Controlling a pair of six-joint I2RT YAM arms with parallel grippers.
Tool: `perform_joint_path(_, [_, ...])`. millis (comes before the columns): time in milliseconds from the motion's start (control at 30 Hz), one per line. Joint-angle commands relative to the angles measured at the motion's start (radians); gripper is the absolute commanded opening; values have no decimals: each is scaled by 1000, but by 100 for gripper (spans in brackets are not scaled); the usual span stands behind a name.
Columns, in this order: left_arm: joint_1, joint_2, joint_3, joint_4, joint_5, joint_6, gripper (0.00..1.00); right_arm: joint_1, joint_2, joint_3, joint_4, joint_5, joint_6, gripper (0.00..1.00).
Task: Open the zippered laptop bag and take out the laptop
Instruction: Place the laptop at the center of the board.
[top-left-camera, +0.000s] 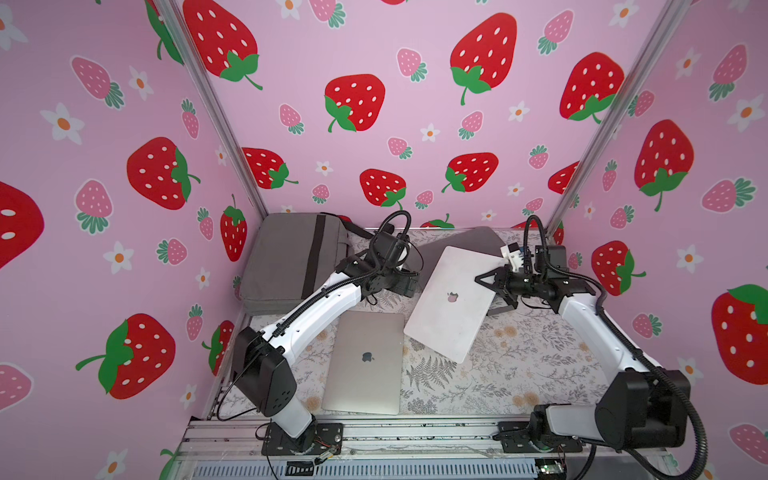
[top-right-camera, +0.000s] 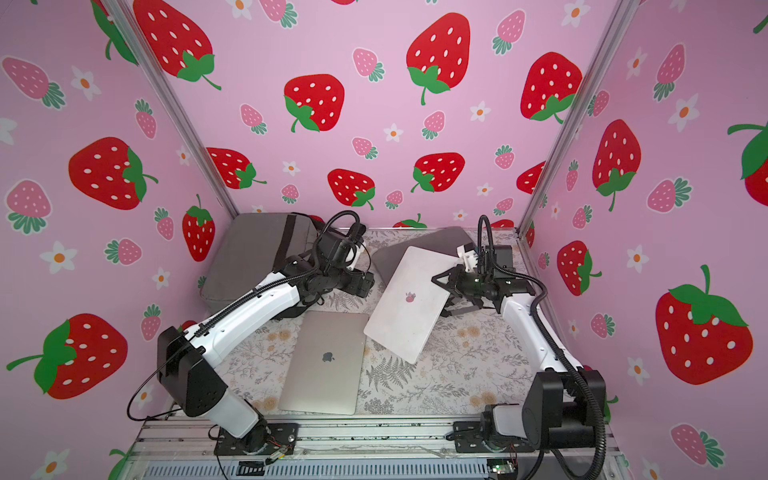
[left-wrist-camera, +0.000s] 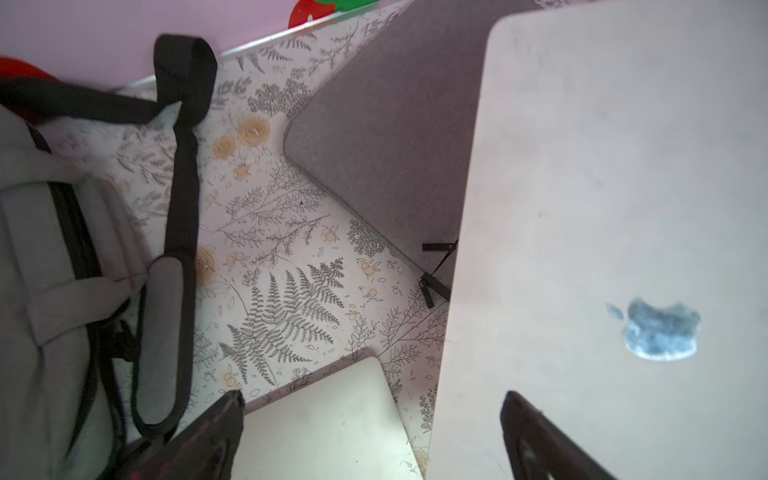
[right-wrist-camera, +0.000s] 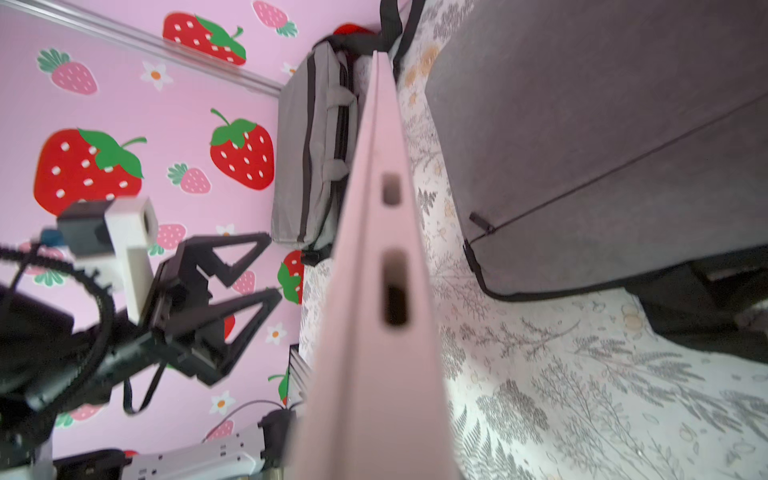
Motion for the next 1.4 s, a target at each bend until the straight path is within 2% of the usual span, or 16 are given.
perform_joint_path(0, [32,32,-29,59,127,-120,96,-3,-65,-42,-93,-137,-126,0])
perform_joint_path(400, [48,141,-48,145,238,-194,94,1,-73,-186,-280,-198,-284,0])
perform_joint_path(533, [53,154,-49,155,265,-207,94,10,-55,-229,-209,-224,-245,0])
perform_joint_path(633, [55,164,-46,152,280,-207,93,16,-41,-289,-77,-283,-151,0])
perform_joint_path(967, [62,197,-28,160,309,-216,93,35,33,-347,-64,-268,-166,0])
perform_joint_path(1100, [62,224,-18,165,320,-222,92,35,55,-393,83,-288,-76,0])
perform_joint_path(1367, [62,269,13,180,345,-237,91,44,170,-378,162,-292,-84,0])
